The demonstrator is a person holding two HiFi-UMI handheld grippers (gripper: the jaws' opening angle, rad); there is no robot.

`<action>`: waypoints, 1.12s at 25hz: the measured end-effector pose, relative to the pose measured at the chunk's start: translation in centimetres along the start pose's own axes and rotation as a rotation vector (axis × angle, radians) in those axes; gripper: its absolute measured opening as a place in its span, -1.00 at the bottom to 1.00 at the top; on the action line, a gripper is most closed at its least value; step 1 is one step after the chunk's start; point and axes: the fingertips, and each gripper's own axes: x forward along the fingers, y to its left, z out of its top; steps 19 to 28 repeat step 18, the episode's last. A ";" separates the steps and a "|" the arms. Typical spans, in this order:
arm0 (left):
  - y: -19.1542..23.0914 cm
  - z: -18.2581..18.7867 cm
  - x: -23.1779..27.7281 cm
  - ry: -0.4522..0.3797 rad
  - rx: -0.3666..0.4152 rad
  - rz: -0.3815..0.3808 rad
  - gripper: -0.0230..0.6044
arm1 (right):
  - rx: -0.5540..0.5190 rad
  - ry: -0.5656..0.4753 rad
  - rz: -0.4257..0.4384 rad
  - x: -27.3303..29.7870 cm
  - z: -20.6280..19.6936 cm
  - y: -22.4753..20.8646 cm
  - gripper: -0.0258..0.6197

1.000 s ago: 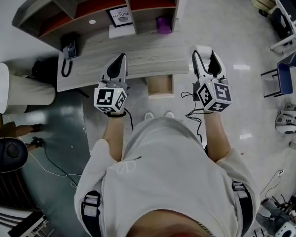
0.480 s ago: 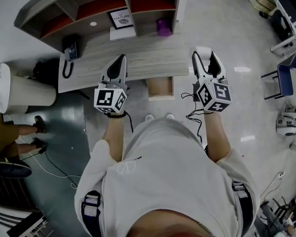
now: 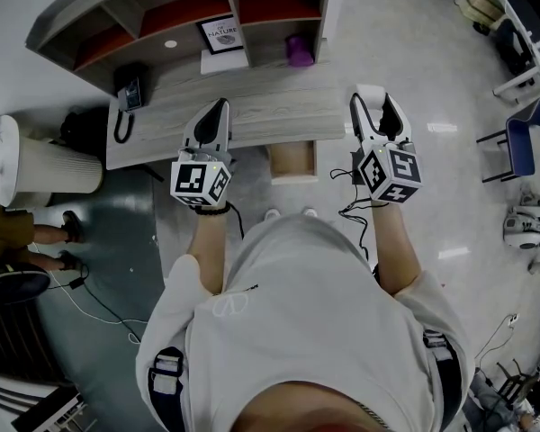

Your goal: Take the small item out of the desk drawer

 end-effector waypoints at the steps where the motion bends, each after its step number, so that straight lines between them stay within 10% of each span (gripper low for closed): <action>1: 0.0 0.0 0.0 0.000 0.000 0.001 -0.93 | 0.001 0.001 0.000 0.0 0.0 0.0 -0.13; 28: 0.7 -0.5 0.0 0.004 -0.009 0.013 -0.93 | 0.008 0.021 -0.004 0.6 -0.7 0.0 -0.13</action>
